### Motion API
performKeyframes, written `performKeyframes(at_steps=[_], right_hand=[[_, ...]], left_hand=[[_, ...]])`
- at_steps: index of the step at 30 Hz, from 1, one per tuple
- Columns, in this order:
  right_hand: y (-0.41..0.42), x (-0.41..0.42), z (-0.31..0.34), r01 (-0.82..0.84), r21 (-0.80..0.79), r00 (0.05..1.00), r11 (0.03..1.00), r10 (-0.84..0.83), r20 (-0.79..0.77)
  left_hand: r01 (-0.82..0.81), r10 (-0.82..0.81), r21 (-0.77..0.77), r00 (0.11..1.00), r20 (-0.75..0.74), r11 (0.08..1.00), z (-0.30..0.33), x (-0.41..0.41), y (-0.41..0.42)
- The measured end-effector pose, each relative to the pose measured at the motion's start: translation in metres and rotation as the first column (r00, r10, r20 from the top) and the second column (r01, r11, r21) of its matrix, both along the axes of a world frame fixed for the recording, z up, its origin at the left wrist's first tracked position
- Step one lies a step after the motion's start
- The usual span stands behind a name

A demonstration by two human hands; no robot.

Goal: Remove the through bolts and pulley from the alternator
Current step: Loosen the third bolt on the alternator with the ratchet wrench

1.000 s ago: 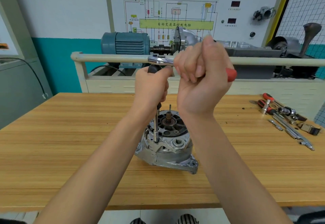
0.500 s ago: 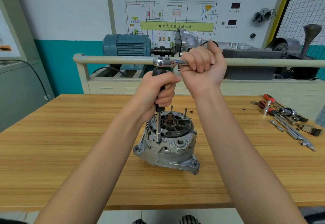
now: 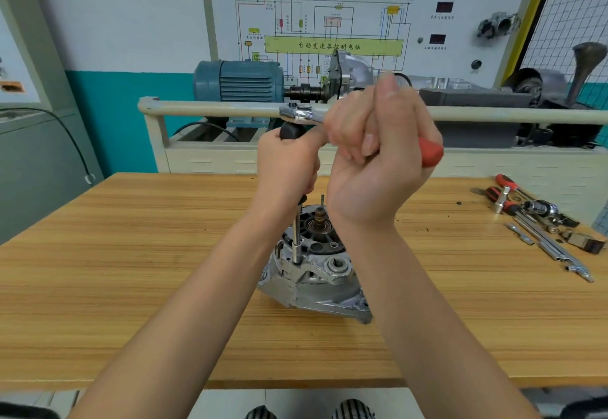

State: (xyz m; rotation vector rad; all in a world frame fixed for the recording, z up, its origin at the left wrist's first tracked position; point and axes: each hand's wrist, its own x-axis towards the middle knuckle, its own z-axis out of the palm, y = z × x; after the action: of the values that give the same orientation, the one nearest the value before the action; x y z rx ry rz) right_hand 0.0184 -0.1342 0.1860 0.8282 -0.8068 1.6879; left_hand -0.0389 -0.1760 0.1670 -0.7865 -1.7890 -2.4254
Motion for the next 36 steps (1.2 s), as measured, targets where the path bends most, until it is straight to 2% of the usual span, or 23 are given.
performKeyframes(at_steps=[2,4,6,8,10,11,13,15,18,21,23,25,27,29,32,34,36], right_hand=[[0.010,-0.002,0.004,-0.154,0.012,0.988,0.988,0.153,0.020],[0.025,-0.007,0.010,-0.391,-0.016,0.915,0.920,0.391,0.097],[0.041,-0.014,0.014,-0.600,-0.152,0.772,0.785,0.619,0.147],[0.053,-0.024,0.015,-0.733,-0.304,0.605,0.609,0.787,0.118],[0.060,-0.032,0.015,-0.781,-0.411,0.486,0.471,0.871,0.075],[0.062,-0.034,0.015,-0.779,-0.440,0.468,0.447,0.881,0.067],[0.061,-0.032,0.016,-0.751,-0.453,0.505,0.479,0.860,0.072],[0.055,-0.026,0.016,-0.696,-0.413,0.609,0.588,0.788,0.095],[0.038,-0.014,0.012,-0.559,-0.250,0.788,0.791,0.600,0.137],[0.020,-0.003,0.007,-0.381,-0.069,0.917,0.922,0.387,0.098],[0.009,0.001,0.002,-0.206,0.001,0.978,0.979,0.206,0.038],[-0.003,0.003,-0.004,-0.033,0.038,0.999,0.999,0.033,-0.004],[-0.009,0.002,-0.006,0.046,0.044,0.999,0.998,-0.046,-0.005],[-0.005,0.000,-0.002,-0.017,0.027,1.000,0.999,0.017,0.005],[0.016,-0.003,0.008,-0.320,-0.017,0.945,0.947,0.321,0.071],[0.032,-0.008,0.012,-0.530,-0.134,0.828,0.838,0.545,0.135],[0.044,-0.014,0.014,-0.663,-0.264,0.693,0.700,0.708,0.138]], left_hand=[[0.056,-0.056,-0.012,0.998,0.007,0.998,0.000,-0.002,-0.005],[0.162,-0.162,-0.023,0.987,0.000,0.986,0.000,-0.005,-0.013],[0.284,-0.284,-0.033,0.958,-0.025,0.958,0.001,-0.007,-0.021],[0.353,-0.358,-0.083,0.932,-0.055,0.932,0.004,-0.006,-0.023],[0.378,-0.387,-0.120,0.919,-0.073,0.918,0.007,-0.005,-0.019],[0.392,-0.401,-0.115,0.913,-0.071,0.913,0.009,-0.004,-0.016],[0.425,-0.430,-0.089,0.902,-0.045,0.901,0.010,-0.005,-0.014],[0.424,-0.425,-0.055,0.905,-0.014,0.904,0.009,-0.007,-0.015],[0.346,-0.347,-0.005,0.938,-0.009,0.938,0.008,-0.008,-0.016],[0.226,-0.226,0.015,0.974,-0.008,0.974,0.007,-0.006,-0.013],[0.149,-0.149,0.012,0.989,-0.004,0.989,0.007,-0.002,-0.011],[0.071,-0.071,0.005,0.997,0.001,0.997,0.007,0.001,-0.008],[0.018,-0.018,-0.005,1.000,0.000,1.000,0.006,0.000,-0.008],[0.063,-0.063,-0.015,0.998,-0.025,0.998,0.006,-0.001,-0.010],[0.194,-0.196,-0.042,0.978,-0.073,0.980,0.005,-0.006,-0.020],[0.293,-0.298,-0.062,0.948,-0.107,0.954,0.004,-0.008,-0.026],[0.381,-0.390,-0.088,0.912,-0.125,0.920,0.005,-0.008,-0.029]])
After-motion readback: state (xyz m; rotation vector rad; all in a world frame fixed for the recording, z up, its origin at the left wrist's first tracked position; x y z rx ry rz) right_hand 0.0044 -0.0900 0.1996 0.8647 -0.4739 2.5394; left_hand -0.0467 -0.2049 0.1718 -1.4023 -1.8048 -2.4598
